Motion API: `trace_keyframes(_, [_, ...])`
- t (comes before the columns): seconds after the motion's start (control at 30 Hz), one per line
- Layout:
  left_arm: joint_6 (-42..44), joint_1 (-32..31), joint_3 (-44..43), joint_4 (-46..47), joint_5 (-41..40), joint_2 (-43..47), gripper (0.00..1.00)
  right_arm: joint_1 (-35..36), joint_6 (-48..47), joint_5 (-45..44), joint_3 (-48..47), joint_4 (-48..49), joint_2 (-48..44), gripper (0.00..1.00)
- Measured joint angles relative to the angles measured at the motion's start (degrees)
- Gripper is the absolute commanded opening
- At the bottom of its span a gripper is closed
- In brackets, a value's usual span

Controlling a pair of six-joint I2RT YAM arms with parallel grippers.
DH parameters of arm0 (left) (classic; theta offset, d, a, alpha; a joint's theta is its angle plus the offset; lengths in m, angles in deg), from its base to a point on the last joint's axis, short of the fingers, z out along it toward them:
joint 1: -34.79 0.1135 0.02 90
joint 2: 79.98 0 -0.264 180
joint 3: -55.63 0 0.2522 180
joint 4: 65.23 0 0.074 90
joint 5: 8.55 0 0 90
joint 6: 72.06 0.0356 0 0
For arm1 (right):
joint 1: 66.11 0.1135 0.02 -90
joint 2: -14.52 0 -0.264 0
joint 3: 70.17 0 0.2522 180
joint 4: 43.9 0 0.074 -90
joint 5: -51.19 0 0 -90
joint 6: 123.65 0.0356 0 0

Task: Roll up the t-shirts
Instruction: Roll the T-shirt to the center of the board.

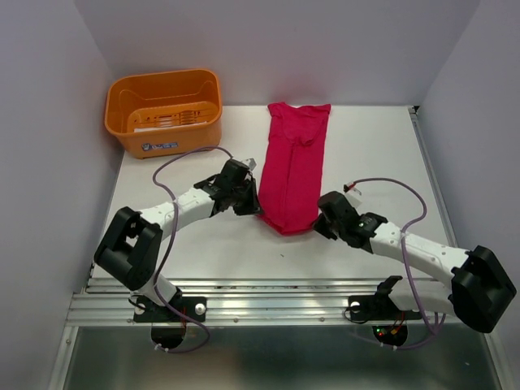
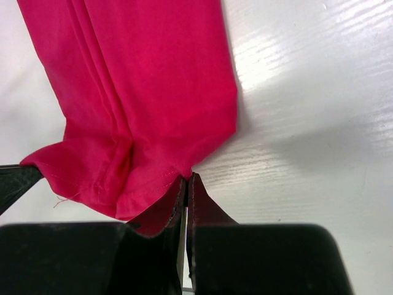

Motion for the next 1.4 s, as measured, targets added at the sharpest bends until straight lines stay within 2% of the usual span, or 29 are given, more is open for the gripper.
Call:
trace_keyframes(0.27, [0.0, 0.0, -4.0, -0.3, -0.5, -4.7, 0.00, -0.9, -0.7, -2.6, -2.6, 0.0, 2.3, 0.01])
trace_keyframes(0.7, [-0.7, 2.4, -6.8, -0.2, -1.0, -9.3, 0.00, -6.4, -5.2, -3.2, -6.3, 0.0, 8.1, 0.01])
trace_keyframes(1.17, [-0.3, 2.9, -9.1, -0.2, -1.0, -12.2, 0.00, -7.5, -7.2, -2.4, -8.3, 0.7, 12.5, 0.01])
trace_keyframes(1.3, [-0.1, 3.2, -9.4, -0.3, -1.1, -12.8, 0.00, -8.1, -7.9, -2.3, -9.1, 0.9, 13.6, 0.09])
trace_keyframes(1.33, [0.1, 3.4, -10.0, -0.3, -1.2, -13.3, 0.01, -8.2, -8.2, -2.3, -9.4, 0.9, 13.9, 0.15])
trace_keyframes(1.4, [0.3, 3.6, -11.1, -0.5, -1.2, -14.3, 0.10, -8.7, -8.9, -2.3, -10.5, 0.9, 14.6, 0.23])
